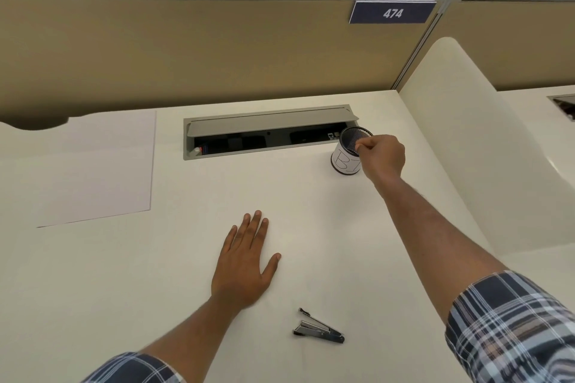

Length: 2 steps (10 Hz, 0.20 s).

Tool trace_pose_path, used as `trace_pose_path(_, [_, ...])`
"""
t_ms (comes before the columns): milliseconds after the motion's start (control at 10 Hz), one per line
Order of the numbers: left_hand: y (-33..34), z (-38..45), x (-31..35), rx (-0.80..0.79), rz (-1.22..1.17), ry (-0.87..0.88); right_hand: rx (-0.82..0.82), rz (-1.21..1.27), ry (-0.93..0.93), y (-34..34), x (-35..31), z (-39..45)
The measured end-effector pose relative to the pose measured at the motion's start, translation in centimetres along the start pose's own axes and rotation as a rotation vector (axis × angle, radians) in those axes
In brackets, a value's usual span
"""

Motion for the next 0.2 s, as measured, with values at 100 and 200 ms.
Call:
trace_pose_path(100, [0.2,-0.1,-0.1,0.015,0.0,-0.002,0.011,0.066,-0.04,0.1,0.3,-2.4])
trace_pose_path(200, [0.0,0.1,-0.3,0.024,0.016,0.003,-0.023,0.121,-0.066,1.2,1.3,-6.3])
Point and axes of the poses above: each hand's wrist, its own z-axis towards the middle knuckle, its own y-axis out of the palm, x = y × z, the point moved 3 cm from there along z, towards the middle knuckle, and after that the axes turned 11 degrees about z, right-handed, at the moved point
